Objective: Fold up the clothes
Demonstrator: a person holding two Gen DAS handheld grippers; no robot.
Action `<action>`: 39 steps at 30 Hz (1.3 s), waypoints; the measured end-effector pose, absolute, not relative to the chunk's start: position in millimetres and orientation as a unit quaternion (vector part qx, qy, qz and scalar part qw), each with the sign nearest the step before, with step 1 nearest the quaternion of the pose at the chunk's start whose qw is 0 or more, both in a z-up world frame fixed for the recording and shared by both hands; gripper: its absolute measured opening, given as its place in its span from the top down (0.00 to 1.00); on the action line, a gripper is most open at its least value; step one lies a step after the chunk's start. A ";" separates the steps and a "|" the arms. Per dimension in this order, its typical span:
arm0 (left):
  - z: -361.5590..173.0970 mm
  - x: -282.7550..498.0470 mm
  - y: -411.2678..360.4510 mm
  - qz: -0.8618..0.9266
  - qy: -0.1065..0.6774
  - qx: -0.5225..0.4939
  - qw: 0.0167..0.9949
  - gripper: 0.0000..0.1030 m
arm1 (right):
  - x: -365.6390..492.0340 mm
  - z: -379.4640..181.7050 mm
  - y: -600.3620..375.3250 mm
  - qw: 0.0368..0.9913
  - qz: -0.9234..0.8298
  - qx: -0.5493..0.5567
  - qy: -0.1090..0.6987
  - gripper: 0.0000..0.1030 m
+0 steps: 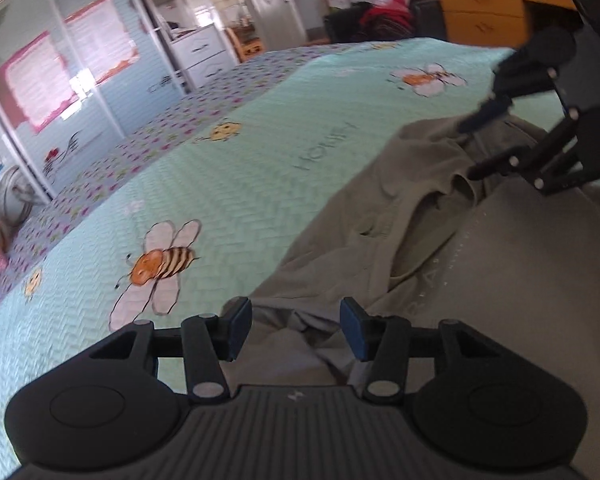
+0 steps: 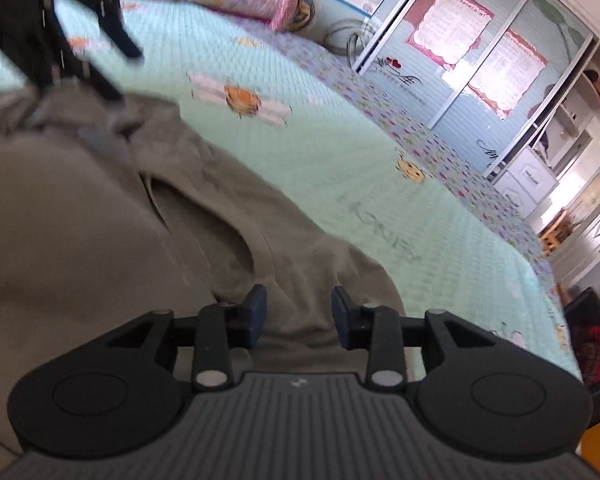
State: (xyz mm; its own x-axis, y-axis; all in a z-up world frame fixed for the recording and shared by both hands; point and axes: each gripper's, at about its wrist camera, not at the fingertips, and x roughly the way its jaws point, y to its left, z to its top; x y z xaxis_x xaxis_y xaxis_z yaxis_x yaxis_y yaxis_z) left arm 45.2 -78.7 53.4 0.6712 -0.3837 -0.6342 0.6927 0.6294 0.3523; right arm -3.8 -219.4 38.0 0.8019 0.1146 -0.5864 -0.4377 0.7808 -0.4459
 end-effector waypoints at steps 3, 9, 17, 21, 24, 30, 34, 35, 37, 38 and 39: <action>44.9 50.2 -87.4 -0.301 0.256 0.329 0.858 0.49 | -1.3 41.3 -207.3 0.902 0.165 -0.303 0.261 0.54; 42.7 64.7 -81.2 -0.284 0.261 0.327 0.863 0.49 | 17.8 26.7 -192.7 0.888 0.160 -0.346 0.258 0.55; 36.2 63.7 -84.9 -0.295 0.246 0.364 0.849 0.49 | 31.4 13.1 -186.3 0.878 0.155 -0.359 0.275 0.67; 32.9 63.3 -86.8 -0.301 0.238 0.382 0.841 0.49 | 40.5 12.4 -191.3 0.886 0.139 -0.336 0.286 0.82; 28.7 63.6 -85.7 -0.303 0.238 0.392 0.835 0.49 | 44.4 17.1 -196.2 0.898 0.128 -0.313 0.283 0.90; 26.0 73.4 -90.6 -0.303 0.237 0.384 0.840 0.49 | 52.6 32.2 -206.9 0.920 0.119 -0.250 0.277 0.94; 23.3 72.0 -97.2 -0.312 0.229 0.413 0.824 0.50 | 61.5 37.1 -211.3 0.926 0.111 -0.223 0.283 0.94; 23.3 70.5 -97.7 -0.315 0.228 0.422 0.819 0.50 | 63.0 37.7 -212.1 0.926 0.111 -0.221 0.285 0.94; 24.9 67.0 -97.4 -0.322 0.227 0.432 0.811 0.50 | 63.1 38.1 -212.5 0.926 0.112 -0.220 0.284 0.93; 26.4 64.9 -96.6 -0.325 0.227 0.435 0.808 0.50 | 63.0 38.3 -212.7 0.927 0.112 -0.220 0.284 0.93; 28.0 62.8 -95.7 -0.329 0.228 0.437 0.806 0.50 | 62.1 39.0 -213.5 0.927 0.113 -0.218 0.283 0.93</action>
